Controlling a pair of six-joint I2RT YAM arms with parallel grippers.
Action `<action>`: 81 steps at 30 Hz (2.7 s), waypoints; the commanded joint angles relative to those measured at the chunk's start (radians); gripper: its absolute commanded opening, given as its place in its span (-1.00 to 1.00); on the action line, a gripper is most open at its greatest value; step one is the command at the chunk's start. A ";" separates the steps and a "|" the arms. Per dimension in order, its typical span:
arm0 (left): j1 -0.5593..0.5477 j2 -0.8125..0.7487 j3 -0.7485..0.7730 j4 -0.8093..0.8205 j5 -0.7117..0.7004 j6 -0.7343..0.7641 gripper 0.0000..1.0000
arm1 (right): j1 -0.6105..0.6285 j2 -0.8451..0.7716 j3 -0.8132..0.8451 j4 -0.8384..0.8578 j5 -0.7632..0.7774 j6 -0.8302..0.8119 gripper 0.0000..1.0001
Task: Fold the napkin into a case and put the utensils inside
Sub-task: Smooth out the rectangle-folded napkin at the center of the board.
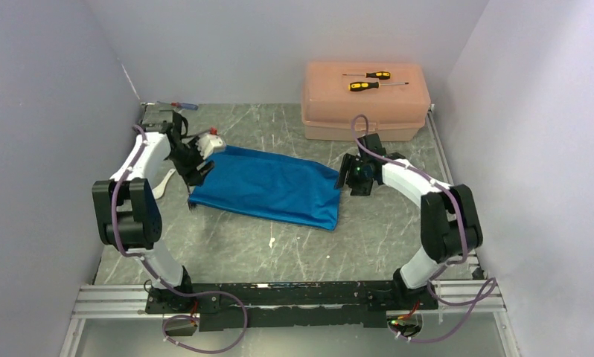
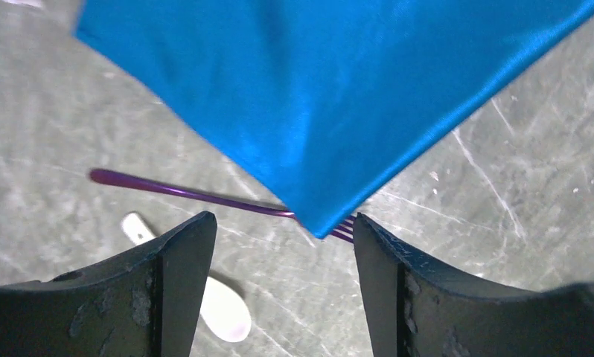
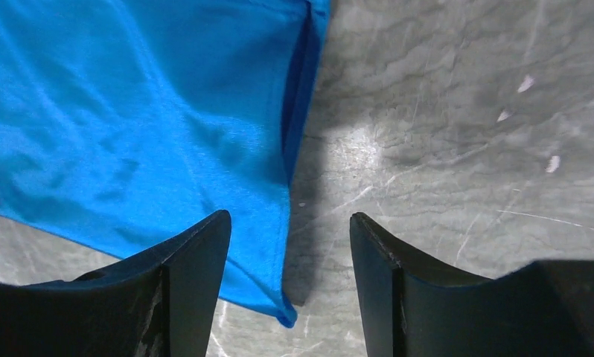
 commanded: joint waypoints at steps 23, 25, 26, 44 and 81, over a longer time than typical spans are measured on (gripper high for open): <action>0.011 0.109 0.027 0.120 0.079 -0.066 0.35 | -0.055 0.223 0.129 0.019 0.135 -0.062 -1.00; 0.012 0.129 0.111 0.077 0.100 -0.085 0.37 | -0.055 0.221 0.144 -0.011 0.207 -0.077 -0.87; 0.012 0.145 0.156 0.057 0.105 -0.096 0.38 | -0.055 0.220 0.148 -0.022 0.233 -0.079 -0.76; -0.009 0.460 0.386 0.130 -0.017 -0.107 0.39 | 0.067 0.217 0.216 0.042 0.174 -0.023 0.11; -0.079 0.452 0.428 0.363 -0.115 -0.234 0.43 | 0.091 0.213 0.106 0.037 0.423 -0.038 -0.98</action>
